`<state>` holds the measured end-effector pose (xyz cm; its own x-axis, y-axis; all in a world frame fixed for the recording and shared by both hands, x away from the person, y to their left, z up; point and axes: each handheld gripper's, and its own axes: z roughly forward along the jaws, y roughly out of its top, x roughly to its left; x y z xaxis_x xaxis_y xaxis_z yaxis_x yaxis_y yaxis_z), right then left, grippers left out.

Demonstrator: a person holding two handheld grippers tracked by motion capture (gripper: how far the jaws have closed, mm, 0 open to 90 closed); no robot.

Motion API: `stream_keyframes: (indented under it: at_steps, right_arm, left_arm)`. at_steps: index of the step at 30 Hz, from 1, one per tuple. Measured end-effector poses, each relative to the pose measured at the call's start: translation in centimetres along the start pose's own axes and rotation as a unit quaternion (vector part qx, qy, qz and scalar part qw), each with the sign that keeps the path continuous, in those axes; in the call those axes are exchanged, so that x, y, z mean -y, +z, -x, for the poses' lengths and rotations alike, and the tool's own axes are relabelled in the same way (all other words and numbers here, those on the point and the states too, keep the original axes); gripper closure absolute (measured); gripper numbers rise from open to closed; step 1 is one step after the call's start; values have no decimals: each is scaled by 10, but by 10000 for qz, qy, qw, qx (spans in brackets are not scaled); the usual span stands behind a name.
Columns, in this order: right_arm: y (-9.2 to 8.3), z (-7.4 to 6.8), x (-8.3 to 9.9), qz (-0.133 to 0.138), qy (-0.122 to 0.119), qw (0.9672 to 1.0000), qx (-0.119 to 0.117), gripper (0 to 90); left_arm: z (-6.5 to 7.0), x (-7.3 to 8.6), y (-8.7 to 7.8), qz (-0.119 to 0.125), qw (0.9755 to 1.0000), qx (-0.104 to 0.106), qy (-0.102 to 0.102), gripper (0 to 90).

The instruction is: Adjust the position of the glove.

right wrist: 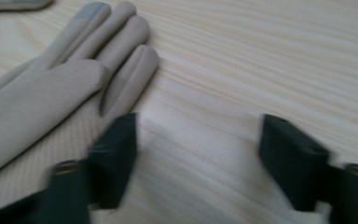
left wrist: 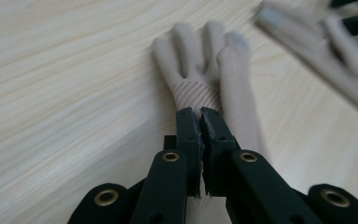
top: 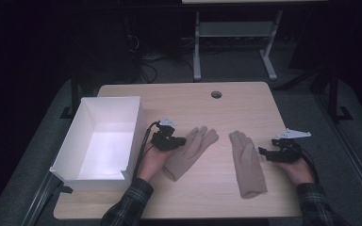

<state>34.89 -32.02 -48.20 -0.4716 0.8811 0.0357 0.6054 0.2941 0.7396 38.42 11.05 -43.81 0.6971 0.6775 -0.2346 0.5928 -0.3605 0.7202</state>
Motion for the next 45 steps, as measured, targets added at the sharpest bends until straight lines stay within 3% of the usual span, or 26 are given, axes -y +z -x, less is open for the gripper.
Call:
stream_keyframes:
  at_steps: [6, 9, 11, 15, 17, 27, 35, 45]
  right_arm:
    - [-17, -5, -3, -33, 18, 9989, -462, 812]
    - [-28, -13, -1, -99, -183, 9974, -695, 898]
    - [-31, -18, 3, -211, -335, 9960, -799, 898]
    - [-29, -24, 5, -361, -371, 9932, -1041, 898]
    - [-26, -26, 4, -350, -378, 9914, -1201, 898]
    - [-16, -42, -2, -442, -616, 9849, -1557, 897]
    - [-7, -61, -9, -434, -815, 9792, -1805, 897]
    - [1, -76, -14, -416, -954, 9762, -1904, 897]
  left_arm:
    - [1, -3, -6, 115, 9999, 74, -17, 868]
    - [0, -4, -9, 171, 9998, 114, -44, 868]
    - [0, -5, -11, 203, 9997, 124, -23, 868]
    - [2, -6, -13, 232, 9997, 124, -24, 868]
    - [2, -7, -15, 255, 9996, 133, -8, 868]
    - [4, -7, -15, 286, 9994, 198, -9, 868]
    - [9, -10, -13, 316, 9992, 259, 45, 868]
    - [22, -24, -5, 371, 9985, 282, 287, 868]
